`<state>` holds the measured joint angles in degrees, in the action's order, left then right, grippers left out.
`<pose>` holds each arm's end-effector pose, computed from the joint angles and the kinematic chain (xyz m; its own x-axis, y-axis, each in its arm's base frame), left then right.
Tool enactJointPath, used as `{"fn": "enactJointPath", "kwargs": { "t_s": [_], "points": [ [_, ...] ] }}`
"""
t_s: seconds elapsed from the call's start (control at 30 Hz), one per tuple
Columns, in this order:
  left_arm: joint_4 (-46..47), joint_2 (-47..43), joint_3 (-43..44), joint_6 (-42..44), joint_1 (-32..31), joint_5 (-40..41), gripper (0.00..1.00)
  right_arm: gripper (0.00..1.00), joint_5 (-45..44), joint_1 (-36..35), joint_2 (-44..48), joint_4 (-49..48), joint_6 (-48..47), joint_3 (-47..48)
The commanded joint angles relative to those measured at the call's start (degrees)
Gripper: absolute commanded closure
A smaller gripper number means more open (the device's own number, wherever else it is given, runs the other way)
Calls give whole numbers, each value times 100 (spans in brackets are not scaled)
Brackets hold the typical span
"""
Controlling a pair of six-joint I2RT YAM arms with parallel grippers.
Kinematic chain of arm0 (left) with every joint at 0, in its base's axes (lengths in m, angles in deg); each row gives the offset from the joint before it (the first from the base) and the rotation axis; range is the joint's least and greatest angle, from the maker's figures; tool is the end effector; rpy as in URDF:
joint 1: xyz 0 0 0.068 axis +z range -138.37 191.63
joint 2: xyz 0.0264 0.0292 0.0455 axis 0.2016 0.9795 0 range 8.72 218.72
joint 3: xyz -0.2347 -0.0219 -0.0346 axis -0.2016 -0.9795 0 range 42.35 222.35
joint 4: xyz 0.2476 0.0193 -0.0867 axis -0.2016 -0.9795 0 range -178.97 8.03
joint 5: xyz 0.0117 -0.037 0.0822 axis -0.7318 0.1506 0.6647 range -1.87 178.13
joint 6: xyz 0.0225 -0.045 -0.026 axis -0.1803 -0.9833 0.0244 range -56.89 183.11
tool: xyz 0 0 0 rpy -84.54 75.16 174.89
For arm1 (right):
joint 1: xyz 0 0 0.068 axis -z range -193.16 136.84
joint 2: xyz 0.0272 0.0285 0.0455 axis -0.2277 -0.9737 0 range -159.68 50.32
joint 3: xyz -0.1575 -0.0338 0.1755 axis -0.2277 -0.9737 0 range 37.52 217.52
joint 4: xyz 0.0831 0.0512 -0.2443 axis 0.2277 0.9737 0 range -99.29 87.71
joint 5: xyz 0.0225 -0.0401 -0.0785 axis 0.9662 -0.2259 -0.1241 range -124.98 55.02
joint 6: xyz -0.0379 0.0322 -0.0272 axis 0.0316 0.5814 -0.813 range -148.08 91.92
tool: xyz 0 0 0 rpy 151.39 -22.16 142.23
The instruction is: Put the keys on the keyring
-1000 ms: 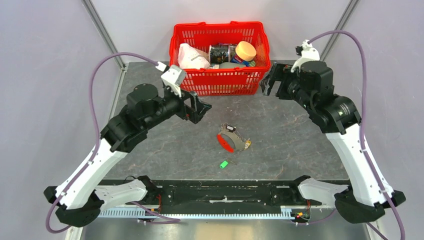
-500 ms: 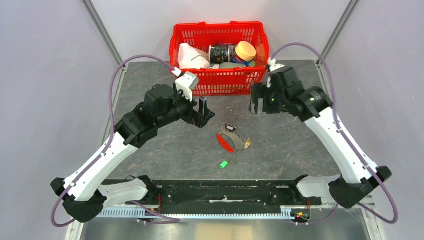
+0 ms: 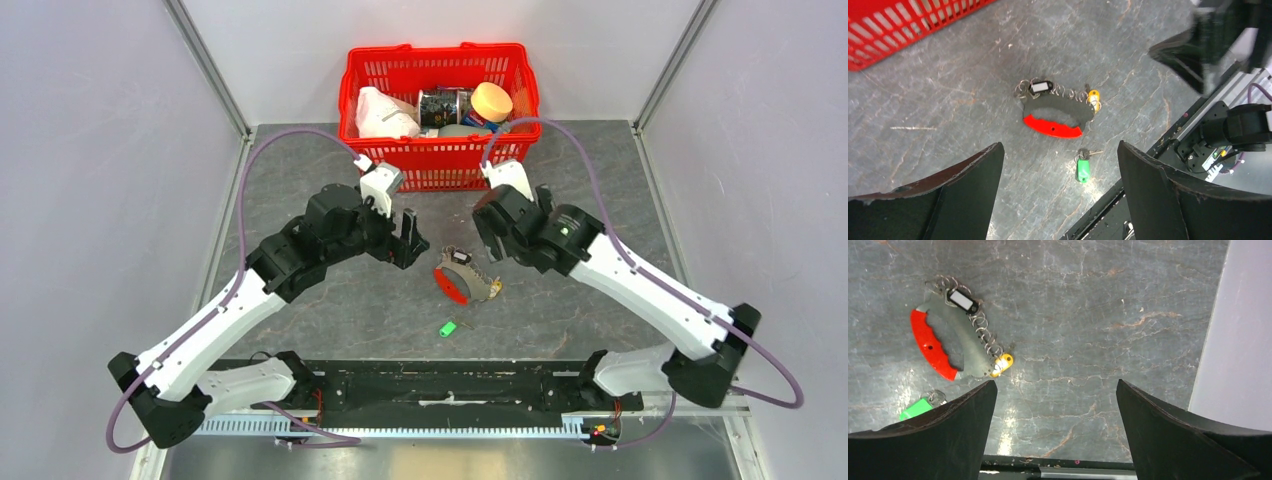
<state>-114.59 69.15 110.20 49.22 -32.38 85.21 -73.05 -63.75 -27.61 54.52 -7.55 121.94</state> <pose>0.1763 -0.1730 0.3549 -0.4717 0.1225 -0.8732 0.6323 0.7372 -0.2381 0.1887 0.1911 0.3355 -0.6395 -0.3436 -0.6877 -0.1843 0.9370 -0.2967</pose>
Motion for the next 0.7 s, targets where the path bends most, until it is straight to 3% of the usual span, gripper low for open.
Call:
{"fn": "enactJointPath", "kwargs": {
  "t_s": [0.0, 0.2, 0.43, 0.67],
  "points": [
    [448, -155, -320, -479, -11, 270, 10, 3, 269, 20, 826, -1112, -391, -599],
    [840, 18, -718, -729, -11, 348, 10, 3, 813, 394, 964, -1369, -525, -1027],
    [1365, 158, -1220, -977, -11, 362, 12, 4, 2763, 1706, 1082, -1840, -302, -1635],
    [1737, 177, -1655, -1309, -42, -28, 15, 13, 3719, 1991, 812, -2212, 341, -2289]
  ]
}}
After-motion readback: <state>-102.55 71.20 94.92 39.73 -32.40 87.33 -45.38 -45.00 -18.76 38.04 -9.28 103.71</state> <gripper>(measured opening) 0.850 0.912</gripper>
